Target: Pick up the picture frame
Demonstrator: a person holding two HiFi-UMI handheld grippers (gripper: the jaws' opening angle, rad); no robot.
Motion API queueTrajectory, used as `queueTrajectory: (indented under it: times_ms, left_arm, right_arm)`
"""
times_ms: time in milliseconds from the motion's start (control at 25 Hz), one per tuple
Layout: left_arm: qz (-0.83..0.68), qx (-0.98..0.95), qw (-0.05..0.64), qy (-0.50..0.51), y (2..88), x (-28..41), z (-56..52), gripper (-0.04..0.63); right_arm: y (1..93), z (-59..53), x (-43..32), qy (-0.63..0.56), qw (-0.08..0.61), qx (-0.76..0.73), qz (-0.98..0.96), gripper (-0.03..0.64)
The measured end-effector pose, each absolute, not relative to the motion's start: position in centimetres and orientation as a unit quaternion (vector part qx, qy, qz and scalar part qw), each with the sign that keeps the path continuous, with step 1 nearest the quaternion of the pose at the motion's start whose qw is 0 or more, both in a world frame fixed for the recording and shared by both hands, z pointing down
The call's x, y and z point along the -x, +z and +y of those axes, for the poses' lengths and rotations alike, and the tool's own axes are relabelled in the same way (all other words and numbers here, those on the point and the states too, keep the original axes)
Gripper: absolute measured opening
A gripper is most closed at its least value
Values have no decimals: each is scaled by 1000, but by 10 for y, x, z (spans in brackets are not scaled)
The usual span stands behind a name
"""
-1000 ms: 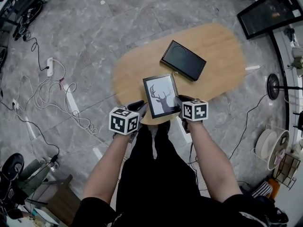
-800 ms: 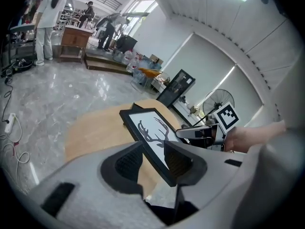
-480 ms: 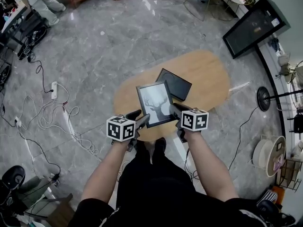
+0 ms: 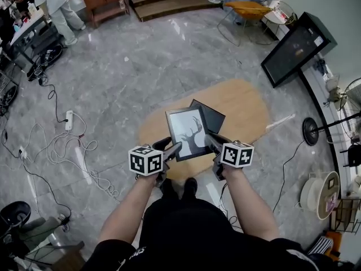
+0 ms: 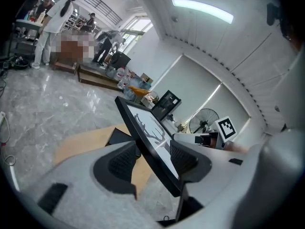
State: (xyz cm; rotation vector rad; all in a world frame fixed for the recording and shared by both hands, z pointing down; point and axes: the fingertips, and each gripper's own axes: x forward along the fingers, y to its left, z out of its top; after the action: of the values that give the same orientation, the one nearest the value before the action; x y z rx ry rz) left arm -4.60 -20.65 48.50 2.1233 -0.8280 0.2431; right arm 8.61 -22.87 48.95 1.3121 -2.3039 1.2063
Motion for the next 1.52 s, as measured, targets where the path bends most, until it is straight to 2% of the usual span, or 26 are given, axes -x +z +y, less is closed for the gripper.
queueTrajectory:
  times_ms: [200,640,920,1280,1520]
  left_arm:
    - [-340,-838,423,51,470,51,-210,224]
    - [-350,-836,422,-34,419,45,-231,122]
    - [-320,-836,441,-60,411,39,-228,112]
    - [-286,-852,437,-39,401,25,-219,105]
    - [-280,-878,388,1,379,26,-211,106]
  right_arm:
    - [486,-225,-82,419,99,-446,-784,74]
    - [455,-234,-90,425,49,-451,-784,72]
    - [450,-234,-92,420,45,-449,-787,71]
    - [426,-240,-85,390,39,-426,-816,71]
    - [399,-238,-78,354,31,-403,-843,72]
